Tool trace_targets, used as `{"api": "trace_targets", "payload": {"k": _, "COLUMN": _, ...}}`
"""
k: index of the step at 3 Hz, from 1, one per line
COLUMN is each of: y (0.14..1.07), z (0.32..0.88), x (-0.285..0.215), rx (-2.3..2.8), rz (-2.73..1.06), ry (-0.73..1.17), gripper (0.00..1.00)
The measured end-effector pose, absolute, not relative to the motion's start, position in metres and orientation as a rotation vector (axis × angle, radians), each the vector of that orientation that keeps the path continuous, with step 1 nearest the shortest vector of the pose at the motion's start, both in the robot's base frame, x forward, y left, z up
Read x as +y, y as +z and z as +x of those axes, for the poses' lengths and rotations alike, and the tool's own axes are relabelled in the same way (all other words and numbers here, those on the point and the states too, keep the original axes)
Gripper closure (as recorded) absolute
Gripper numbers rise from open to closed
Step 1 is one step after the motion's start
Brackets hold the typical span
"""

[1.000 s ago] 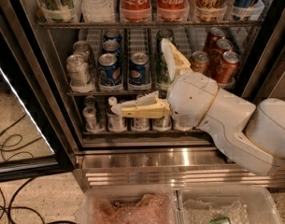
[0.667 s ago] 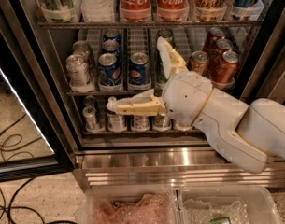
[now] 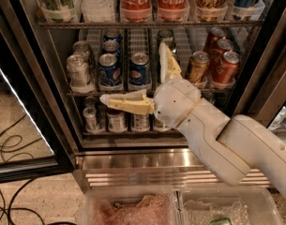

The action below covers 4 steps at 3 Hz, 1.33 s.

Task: Pick green can from top shelf of fridge

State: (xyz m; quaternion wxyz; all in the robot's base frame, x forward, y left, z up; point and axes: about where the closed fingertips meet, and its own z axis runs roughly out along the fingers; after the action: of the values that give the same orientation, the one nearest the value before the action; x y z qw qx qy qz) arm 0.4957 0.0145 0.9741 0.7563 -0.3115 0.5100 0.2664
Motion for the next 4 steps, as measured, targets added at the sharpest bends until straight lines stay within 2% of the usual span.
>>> {"api": "trace_targets", "payload": {"k": 2, "y": 0.979, "z": 0.496, "x": 0.027, "rx": 1.082, "rz": -0.669, "ry": 0.593, "gripper": 0.0}}
{"api": "trace_targets", "payload": {"k": 4, "y": 0.995, "z": 0.499, "x": 0.065, "rx": 0.99, "rz": -0.663, "ry": 0.703, "gripper": 0.0}}
